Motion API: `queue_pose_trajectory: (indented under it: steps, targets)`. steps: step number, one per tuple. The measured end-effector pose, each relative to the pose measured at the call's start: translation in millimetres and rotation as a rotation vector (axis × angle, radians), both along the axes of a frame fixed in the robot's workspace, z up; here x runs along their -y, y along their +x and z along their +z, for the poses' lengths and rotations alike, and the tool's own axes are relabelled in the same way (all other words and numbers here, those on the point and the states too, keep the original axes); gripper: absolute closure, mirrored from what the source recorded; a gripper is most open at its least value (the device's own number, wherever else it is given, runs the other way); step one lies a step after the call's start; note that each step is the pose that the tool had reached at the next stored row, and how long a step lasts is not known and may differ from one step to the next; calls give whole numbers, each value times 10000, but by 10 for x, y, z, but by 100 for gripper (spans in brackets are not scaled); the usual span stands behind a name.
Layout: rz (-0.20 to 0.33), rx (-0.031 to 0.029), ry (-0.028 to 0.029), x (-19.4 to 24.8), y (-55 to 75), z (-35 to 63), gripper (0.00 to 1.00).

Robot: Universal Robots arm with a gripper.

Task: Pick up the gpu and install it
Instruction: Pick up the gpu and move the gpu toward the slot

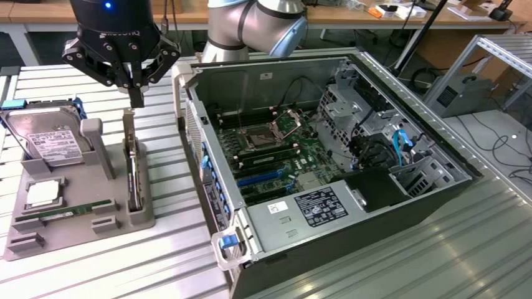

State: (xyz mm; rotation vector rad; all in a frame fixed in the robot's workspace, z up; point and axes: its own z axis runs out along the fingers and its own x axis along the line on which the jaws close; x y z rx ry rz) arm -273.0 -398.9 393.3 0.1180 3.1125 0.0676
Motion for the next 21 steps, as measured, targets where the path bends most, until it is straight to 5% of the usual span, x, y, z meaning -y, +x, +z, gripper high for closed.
queue_pose_trajectory:
  steps: [1,5,21]
  targets:
    - [0,0,0,0,0,0,89]
    - [0,0,0,0,0,0,58]
    - [0,-1,0,0,-3,-58,58]
